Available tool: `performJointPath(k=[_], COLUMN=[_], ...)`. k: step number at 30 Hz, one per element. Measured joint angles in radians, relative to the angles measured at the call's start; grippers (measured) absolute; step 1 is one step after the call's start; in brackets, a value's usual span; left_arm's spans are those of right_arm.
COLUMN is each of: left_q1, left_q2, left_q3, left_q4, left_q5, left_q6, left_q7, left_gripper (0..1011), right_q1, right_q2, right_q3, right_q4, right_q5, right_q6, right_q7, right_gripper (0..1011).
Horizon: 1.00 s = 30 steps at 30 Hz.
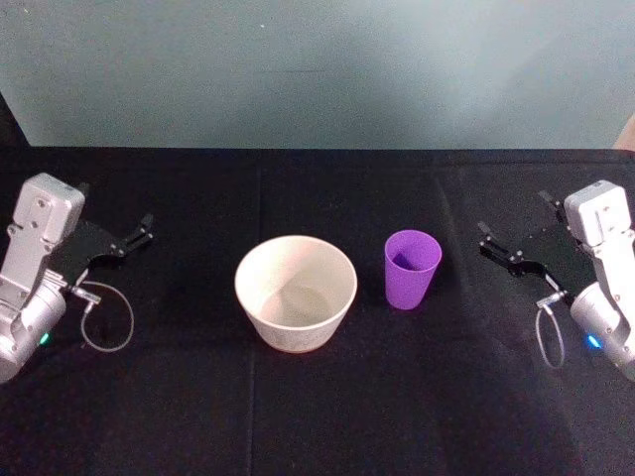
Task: Pick up the cup and pour the mung beans from the cup into the bowl.
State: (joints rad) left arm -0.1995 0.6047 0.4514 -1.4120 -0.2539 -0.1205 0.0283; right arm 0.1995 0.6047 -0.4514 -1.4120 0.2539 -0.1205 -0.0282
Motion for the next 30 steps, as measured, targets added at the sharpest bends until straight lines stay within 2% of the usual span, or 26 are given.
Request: performJointPath(k=[30], left_q1=[0.000], left_q2=[0.000], left_q3=[0.000], left_q4=[0.000], left_q5=[0.000], left_q6=[0.000], left_q7=[0.000], left_gripper=[1000], right_q1=[0.000], right_q2=[0.000], right_q3=[0.000], right_q4=[0.000], right_q5=[0.000], right_q6=[0.000], right_q7=[0.000], right_gripper=[1003])
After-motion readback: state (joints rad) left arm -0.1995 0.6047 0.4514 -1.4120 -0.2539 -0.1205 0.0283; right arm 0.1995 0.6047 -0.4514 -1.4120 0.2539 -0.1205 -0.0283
